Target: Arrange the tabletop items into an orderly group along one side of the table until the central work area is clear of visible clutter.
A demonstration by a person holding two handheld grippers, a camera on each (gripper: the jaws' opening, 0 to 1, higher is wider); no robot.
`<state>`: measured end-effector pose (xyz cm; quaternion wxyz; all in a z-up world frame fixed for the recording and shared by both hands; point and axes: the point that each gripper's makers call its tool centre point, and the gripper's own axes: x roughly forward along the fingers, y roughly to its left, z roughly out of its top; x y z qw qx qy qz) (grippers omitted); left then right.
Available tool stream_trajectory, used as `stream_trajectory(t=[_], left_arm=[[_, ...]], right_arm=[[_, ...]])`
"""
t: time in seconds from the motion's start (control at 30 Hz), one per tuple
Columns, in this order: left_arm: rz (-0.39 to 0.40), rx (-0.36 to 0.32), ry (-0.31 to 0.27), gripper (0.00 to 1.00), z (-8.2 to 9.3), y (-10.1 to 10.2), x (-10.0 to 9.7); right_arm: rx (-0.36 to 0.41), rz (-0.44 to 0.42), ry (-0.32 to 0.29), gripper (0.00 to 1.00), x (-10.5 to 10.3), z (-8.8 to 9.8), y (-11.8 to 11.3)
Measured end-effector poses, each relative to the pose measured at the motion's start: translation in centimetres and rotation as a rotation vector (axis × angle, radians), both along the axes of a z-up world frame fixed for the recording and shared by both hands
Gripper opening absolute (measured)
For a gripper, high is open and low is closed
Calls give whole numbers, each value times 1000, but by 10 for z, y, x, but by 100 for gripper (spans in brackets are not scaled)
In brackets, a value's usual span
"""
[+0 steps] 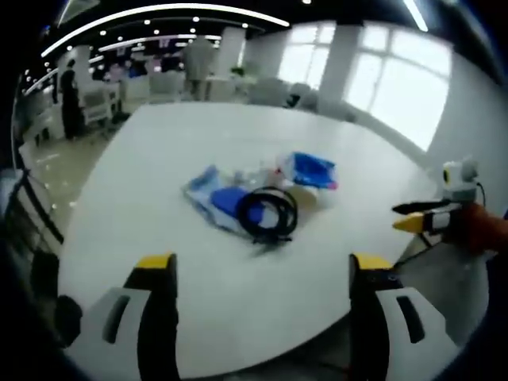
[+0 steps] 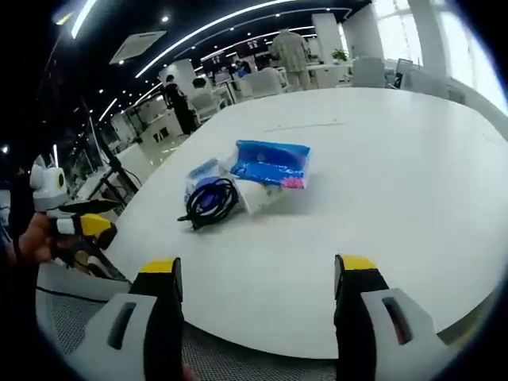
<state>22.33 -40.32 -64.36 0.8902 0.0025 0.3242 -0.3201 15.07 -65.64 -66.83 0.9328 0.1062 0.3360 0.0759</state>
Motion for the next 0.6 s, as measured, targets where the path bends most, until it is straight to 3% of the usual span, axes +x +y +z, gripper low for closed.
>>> stream_trajectory(t=[0.6], left_arm=[[-4,11,-7,86,0,-1,0]], right_arm=[[-30,31,-4,80,1,0,4]])
